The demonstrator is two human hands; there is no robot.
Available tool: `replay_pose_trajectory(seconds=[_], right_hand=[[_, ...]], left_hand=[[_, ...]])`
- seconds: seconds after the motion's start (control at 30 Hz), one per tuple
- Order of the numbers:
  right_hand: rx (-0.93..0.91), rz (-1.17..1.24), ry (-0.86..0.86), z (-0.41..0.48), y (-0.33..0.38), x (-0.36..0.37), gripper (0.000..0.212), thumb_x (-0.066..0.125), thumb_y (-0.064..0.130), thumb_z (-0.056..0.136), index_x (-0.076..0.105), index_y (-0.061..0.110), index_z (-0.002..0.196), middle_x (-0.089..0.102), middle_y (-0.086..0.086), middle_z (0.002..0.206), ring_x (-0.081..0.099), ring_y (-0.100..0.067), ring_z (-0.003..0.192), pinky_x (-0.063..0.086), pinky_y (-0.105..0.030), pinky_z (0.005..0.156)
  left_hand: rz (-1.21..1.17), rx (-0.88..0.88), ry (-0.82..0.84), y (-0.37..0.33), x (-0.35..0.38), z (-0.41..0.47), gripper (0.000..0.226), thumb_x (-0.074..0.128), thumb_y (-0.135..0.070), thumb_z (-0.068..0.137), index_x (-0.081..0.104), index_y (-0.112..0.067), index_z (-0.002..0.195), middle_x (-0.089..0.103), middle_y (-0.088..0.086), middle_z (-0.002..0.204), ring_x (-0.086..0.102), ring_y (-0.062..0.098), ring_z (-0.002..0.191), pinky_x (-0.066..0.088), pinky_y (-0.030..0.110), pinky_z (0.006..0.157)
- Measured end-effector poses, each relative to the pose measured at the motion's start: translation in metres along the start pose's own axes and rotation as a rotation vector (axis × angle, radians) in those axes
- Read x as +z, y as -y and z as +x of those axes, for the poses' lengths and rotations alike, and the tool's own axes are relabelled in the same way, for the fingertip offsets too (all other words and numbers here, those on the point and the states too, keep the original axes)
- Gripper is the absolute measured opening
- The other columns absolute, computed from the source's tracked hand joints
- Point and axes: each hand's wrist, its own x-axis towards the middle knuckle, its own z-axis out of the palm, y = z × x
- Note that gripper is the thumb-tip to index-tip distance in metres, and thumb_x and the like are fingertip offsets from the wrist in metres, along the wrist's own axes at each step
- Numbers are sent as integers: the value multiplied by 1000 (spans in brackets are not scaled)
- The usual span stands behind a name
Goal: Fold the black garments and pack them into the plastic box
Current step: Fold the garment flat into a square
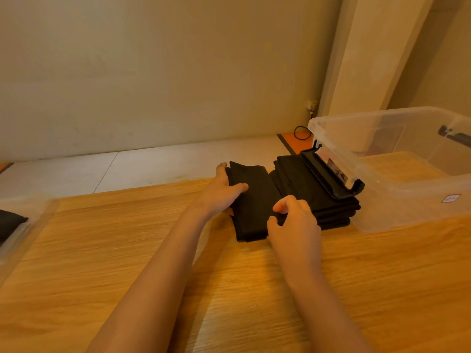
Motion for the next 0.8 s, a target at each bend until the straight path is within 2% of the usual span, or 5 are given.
replay_pose_trajectory(seconds=[0.1, 0.27, 0.43, 0.53, 0.8], right_hand=[[-22, -94, -5, -2, 2, -4, 14, 58, 27, 94, 53, 26, 107, 49, 8, 115, 57, -7, 78, 50, -21, 65], [-379, -122, -197, 7, 19, -3, 11, 60, 20, 91, 65, 18, 100, 58, 3, 104, 55, -11, 94, 49, -25, 72], [-416, -477, 144, 19, 10, 21, 49, 37, 28, 102, 34, 8, 146, 28, -9, 155, 21, -21, 145, 16, -37, 117], [-372, -668, 249, 17, -1, 29, 56, 18, 34, 105, 5, 8, 152, 2, -9, 161, -1, -21, 148, -2, -37, 119], [-305, -708, 246, 15, 3, 38, 56, 12, 33, 104, -1, 7, 152, -5, -10, 161, -7, -22, 148, -4, -38, 120]], left_hand=[[180, 79, -130, 0, -5, -6, 77, 53, -24, 97, 0, -24, 153, 48, 2, 126, 59, 11, 81, 54, 23, 61], [403, 413, -349, 10, 1, -9, 62, 49, -24, 99, 17, -20, 152, 27, 2, 154, 31, 18, 139, 34, 37, 112], [674, 526, -76, 24, 23, 3, 48, 33, -22, 103, 26, -20, 151, 23, 0, 158, 15, 15, 146, 10, 36, 120], [743, 479, -43, 38, 28, 14, 47, 26, -26, 105, 21, -23, 151, 13, -4, 160, 3, 8, 147, -2, 34, 121], [865, 481, -18, 36, 23, 17, 48, 24, -28, 104, 20, -25, 152, 14, -5, 160, 5, 9, 147, -1, 33, 120]])
